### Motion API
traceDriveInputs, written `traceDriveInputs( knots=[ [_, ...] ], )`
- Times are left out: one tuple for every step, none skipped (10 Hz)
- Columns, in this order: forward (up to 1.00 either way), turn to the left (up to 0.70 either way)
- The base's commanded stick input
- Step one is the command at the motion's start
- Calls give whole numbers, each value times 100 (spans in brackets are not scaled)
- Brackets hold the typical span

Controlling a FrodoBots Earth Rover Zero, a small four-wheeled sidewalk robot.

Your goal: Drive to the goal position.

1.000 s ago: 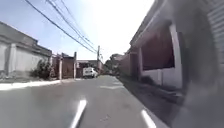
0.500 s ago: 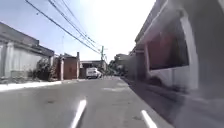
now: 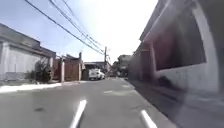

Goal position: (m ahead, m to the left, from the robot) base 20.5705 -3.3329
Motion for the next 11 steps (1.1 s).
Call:
traceDriveInputs(
  knots=[
    [94, 0],
    [94, 0],
    [94, -2],
    [94, -37],
    [94, -37],
    [94, -37],
    [94, -26],
    [94, -9],
    [94, 0],
    [94, 0],
    [94, 0]
  ],
)
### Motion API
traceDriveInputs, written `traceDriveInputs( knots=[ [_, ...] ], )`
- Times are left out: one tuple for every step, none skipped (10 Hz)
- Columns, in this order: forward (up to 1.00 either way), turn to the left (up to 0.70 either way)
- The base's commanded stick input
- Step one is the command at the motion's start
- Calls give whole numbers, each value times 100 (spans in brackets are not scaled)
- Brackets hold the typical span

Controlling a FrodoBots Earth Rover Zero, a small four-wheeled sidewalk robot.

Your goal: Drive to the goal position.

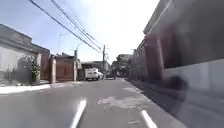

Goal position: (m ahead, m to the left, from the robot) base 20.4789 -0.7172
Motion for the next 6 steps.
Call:
traceDriveInputs(
  knots=[
    [94, 0],
    [94, 0],
    [94, 0],
    [94, 0],
    [94, 0],
    [94, 0]
  ],
)
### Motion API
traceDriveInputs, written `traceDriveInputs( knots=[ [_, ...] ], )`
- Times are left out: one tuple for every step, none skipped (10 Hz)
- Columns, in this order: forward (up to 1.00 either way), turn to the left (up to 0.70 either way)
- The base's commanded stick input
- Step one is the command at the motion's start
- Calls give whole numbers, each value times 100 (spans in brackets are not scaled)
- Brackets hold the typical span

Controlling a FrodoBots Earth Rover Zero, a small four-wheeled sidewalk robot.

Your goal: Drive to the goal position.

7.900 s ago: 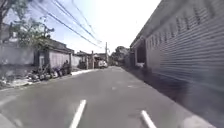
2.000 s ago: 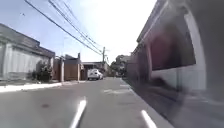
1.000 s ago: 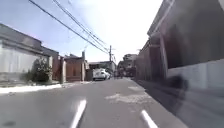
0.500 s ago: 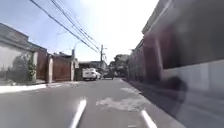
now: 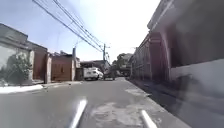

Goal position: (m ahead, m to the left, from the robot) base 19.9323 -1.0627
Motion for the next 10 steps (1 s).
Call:
traceDriveInputs(
  knots=[
    [94, 0],
    [94, -4],
    [94, -20],
    [94, -36],
    [94, -37],
    [57, -62],
    [0, -100],
    [0, -100],
    [0, -100],
    [0, -100]
  ],
)
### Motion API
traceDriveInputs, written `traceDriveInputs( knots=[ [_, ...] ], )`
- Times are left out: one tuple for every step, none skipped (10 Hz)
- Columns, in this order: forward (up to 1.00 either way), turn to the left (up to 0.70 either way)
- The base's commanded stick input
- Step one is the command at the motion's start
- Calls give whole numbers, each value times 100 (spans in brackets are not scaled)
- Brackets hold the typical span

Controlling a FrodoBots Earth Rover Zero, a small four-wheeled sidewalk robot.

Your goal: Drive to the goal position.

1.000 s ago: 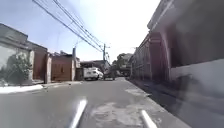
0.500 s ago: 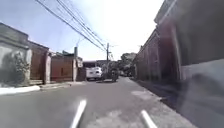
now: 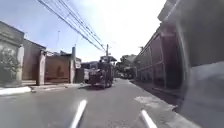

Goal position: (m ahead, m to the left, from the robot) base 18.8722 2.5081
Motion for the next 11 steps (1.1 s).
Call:
traceDriveInputs(
  knots=[
    [0, -100],
    [0, -100],
    [0, -83],
    [0, -12],
    [0, 0],
    [0, 0],
    [0, 0],
    [0, 0],
    [0, 0],
    [0, 0],
    [0, 0]
  ],
)
